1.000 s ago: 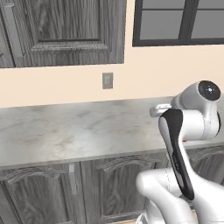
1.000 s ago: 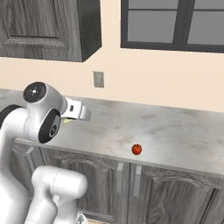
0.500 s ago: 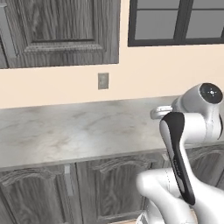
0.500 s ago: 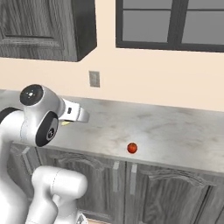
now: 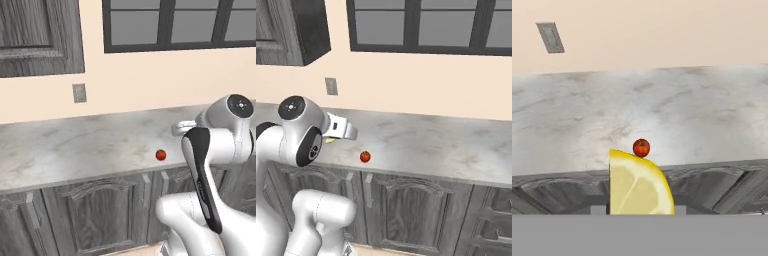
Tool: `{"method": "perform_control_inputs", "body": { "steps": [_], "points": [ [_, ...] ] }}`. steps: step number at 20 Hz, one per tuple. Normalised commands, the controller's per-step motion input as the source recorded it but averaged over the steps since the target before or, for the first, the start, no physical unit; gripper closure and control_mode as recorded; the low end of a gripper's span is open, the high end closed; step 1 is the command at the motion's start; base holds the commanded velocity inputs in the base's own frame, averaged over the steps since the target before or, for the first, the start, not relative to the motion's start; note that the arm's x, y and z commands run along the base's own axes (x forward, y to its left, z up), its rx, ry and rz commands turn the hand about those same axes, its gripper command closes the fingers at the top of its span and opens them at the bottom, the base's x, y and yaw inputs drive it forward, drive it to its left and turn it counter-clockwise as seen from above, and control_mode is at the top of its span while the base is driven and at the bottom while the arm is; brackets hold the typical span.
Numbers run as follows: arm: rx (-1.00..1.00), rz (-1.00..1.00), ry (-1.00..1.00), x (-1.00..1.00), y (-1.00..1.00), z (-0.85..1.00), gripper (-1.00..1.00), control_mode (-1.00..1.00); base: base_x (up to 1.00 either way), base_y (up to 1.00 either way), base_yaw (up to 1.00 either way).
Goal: Place the beer on the top shelf of the fridge to keep it out of children's reach, and place the apple and lemon wedge on lower shelves for easy access.
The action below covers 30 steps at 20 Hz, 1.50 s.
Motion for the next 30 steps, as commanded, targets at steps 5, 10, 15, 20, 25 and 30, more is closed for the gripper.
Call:
{"method": "perform_control_inputs", "body": {
  "steps": [5,10,15,20,25,30],
  "points": [
    [0.0,0.0,0.0,0.0,0.0,0.0,1.0,1.0,-0.74,-0.52,-0.01],
    [0.0,0.0,0.0,0.0,0.0,0.0,1.0,1.0,-0.69,-0.34,0.0],
    [0.0,0.0,0.0,0.0,0.0,0.0,1.0,1.0,-0.42,-0.63,0.0],
    [0.0,0.0,0.0,0.0,0.0,0.0,1.0,1.0,-0.13,-0.81,-0.02],
    [0.0,0.0,0.0,0.0,0.0,0.0,1.0,1.0,-0.03,-0.81,-0.02],
    [0.0,0.0,0.0,0.0,0.0,0.0,1.0,1.0,-0.09,-0.79,-0.01]
  ]
}}
